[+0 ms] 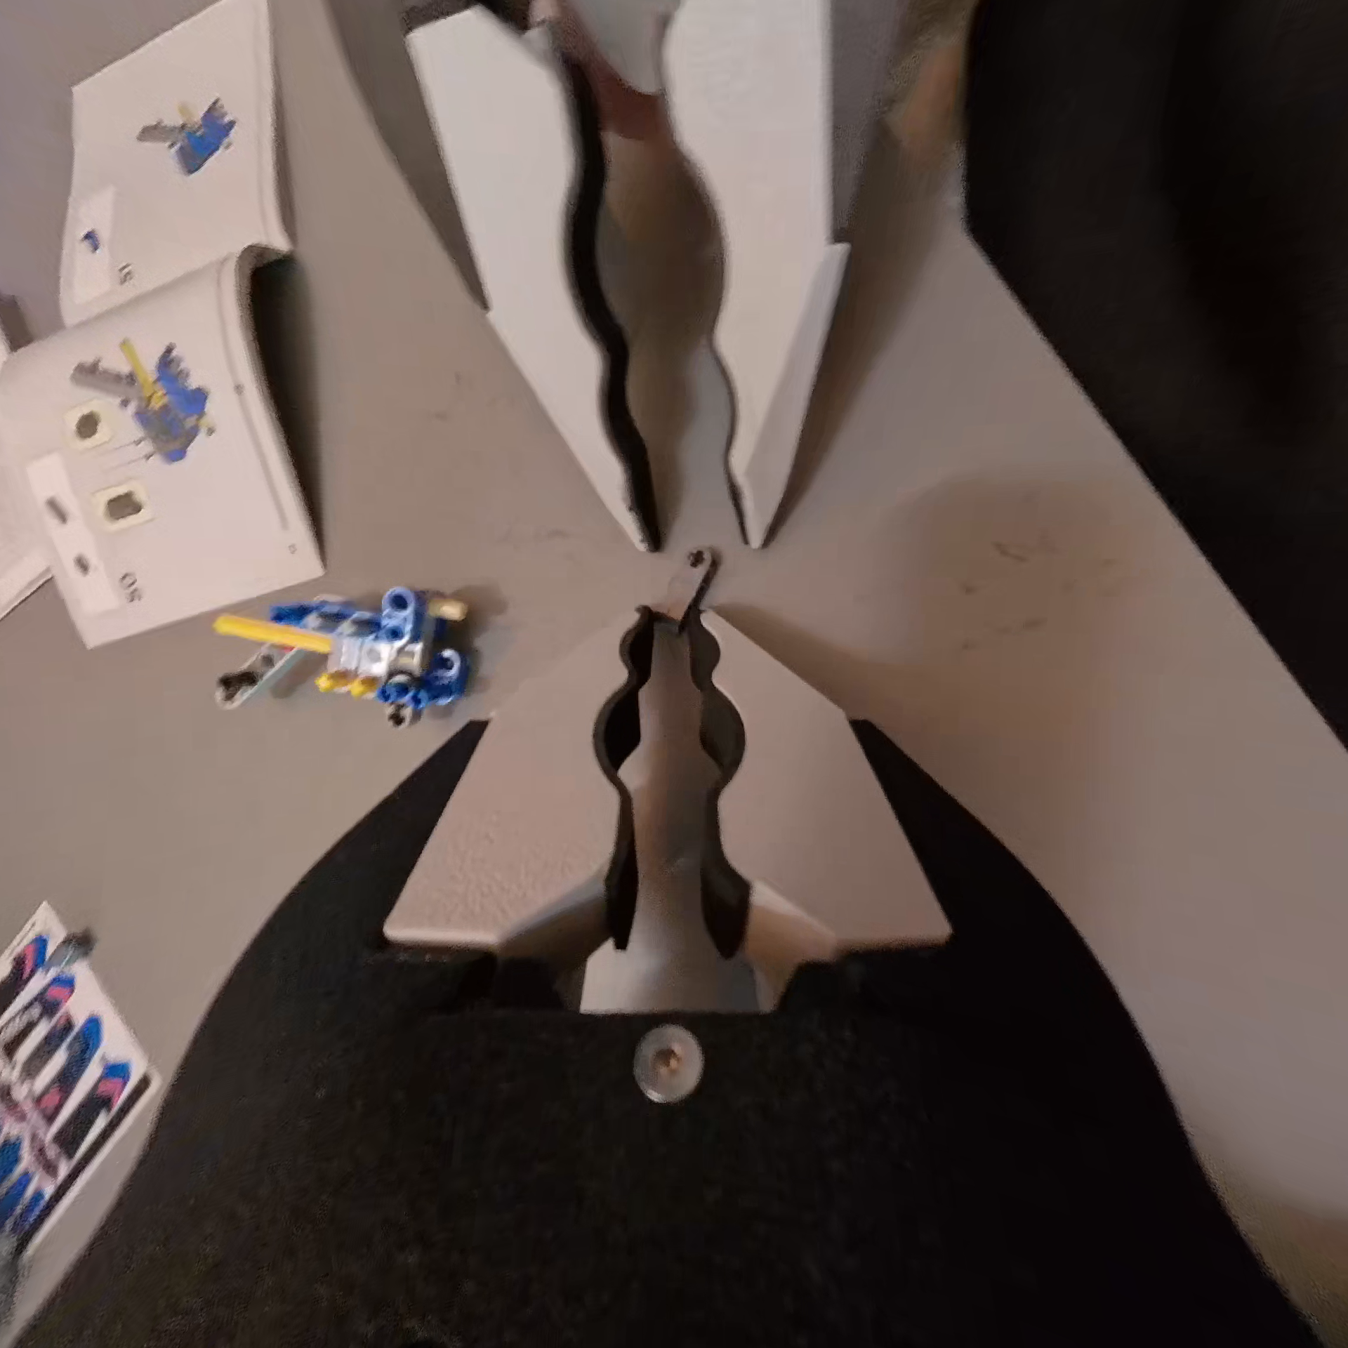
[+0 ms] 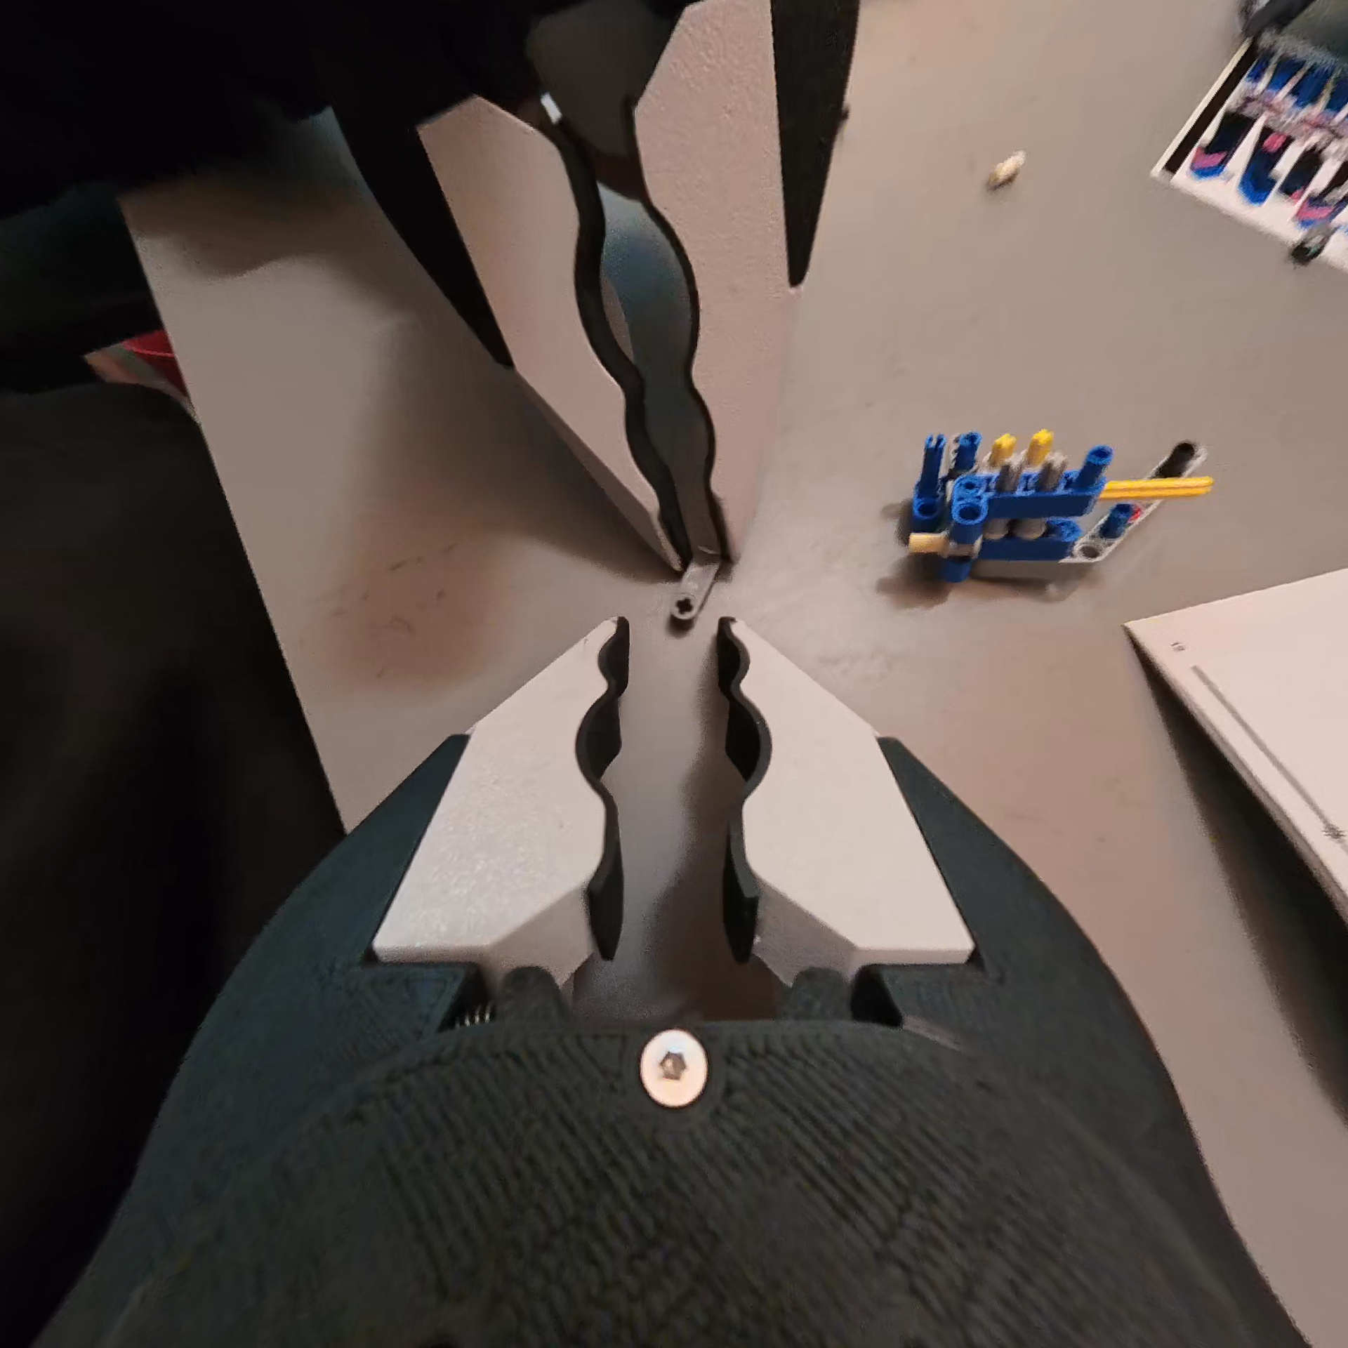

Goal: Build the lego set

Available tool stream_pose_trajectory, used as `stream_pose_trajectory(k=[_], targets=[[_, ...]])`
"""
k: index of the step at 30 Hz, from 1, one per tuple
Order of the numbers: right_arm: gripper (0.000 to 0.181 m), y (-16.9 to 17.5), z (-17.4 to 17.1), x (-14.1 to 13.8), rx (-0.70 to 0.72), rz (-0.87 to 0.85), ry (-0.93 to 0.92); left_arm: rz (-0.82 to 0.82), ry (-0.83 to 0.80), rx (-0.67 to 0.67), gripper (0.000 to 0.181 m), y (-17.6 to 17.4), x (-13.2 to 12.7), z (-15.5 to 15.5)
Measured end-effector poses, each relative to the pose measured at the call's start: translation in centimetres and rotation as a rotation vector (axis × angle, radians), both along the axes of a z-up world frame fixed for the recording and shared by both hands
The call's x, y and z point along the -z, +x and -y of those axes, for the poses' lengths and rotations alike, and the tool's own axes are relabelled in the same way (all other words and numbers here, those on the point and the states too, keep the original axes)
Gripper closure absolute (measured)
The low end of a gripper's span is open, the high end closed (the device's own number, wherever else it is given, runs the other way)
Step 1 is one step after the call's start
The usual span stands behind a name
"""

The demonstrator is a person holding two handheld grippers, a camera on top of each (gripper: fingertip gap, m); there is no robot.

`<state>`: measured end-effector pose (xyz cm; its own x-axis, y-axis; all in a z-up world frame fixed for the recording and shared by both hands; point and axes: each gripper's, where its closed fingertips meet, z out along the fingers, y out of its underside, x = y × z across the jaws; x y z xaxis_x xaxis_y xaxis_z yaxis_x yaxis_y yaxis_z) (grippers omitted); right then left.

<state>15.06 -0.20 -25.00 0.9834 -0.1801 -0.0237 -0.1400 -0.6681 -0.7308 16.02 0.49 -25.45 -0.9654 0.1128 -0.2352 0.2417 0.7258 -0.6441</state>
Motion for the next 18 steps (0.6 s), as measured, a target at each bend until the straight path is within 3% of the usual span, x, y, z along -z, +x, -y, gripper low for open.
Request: stream_pose_trajectory(k=[1, 3, 6, 10, 13, 15, 18], targets=[[0.158, 0.3, -0.1, -0.3, 0.011, 0.030, 0.014, 0.019, -0.014, -0.029, 0.175, 0.4, -0.2, 0.0], [0.157, 1.0, 0.0, -0.9, 0.052, 0.055, 0.049, 0.114, -0.088, -0.046, 0.175, 0.8, -1.4, 0.3], [0.147, 1.4, 0.6, -2.8, 0.122, -0.099, 0.189, 0.486, -0.167, -0.049, 0.176, 1.8, -4.4, 0.4], [0.147, 1.8, 0.6, -6.1, 0.146, -0.273, 0.460, 0.923, -0.148, -0.024, 0.176, 1.5, -7.7, 0.2], [0.159, 0.9, -0.3, -7.3, 0.091, -0.312, 0.537, 1.006, -0.174, -0.033, 0.177, 0.9, -8.3, 0.6], [0.174, 1.0, -0.5, -7.6, 0.090, -0.258, 0.542, 1.024, -0.174, -0.034, 0.177, 0.7, -8.3, 0.7], [0.175, 1.3, -0.3, -6.9, 0.075, -0.124, 0.463, 0.948, -0.156, -0.026, 0.177, 0.8, -7.5, 0.6]])
